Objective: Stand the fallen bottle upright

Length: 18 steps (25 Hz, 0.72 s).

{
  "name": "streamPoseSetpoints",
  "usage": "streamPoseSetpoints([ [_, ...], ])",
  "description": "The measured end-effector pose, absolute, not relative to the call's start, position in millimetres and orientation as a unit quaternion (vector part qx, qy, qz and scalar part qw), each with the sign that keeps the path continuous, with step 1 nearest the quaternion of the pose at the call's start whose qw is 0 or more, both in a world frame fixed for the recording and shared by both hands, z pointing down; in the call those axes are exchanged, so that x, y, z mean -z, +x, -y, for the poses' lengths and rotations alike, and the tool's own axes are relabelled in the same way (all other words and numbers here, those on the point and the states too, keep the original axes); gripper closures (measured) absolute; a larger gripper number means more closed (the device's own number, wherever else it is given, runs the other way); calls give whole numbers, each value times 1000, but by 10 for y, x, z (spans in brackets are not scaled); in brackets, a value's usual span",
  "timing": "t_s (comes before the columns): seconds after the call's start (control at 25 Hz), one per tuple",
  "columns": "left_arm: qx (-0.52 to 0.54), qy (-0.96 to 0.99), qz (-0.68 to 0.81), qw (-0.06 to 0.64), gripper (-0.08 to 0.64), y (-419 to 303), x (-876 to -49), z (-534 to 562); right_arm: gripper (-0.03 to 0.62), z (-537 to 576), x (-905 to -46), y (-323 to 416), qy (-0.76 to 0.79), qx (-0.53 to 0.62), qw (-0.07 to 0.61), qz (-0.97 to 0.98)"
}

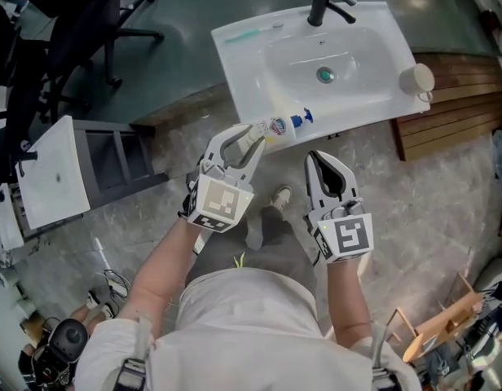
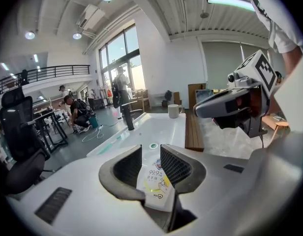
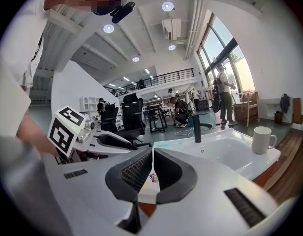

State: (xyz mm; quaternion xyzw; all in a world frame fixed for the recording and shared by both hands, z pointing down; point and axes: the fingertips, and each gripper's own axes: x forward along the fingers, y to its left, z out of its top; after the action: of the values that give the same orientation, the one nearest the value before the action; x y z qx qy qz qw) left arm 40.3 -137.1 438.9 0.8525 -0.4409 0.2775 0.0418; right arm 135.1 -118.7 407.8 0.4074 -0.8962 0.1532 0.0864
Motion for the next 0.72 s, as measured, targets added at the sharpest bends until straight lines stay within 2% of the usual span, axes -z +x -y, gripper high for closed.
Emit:
streamPoseSetpoints([
  [0.24,-328,855,398,52,415,556,-4729,1504,554,1292,-4303,1374,398,-161,86,899],
  [0.4,-372,857,352,55,309,699,-4946,1531,554,1309,-4433,1403,394,-170,87,899],
  [0.72,-423,851,304,67,207,846,-5257,1624,554,1319,-4623,1508,403,-188,85,892],
])
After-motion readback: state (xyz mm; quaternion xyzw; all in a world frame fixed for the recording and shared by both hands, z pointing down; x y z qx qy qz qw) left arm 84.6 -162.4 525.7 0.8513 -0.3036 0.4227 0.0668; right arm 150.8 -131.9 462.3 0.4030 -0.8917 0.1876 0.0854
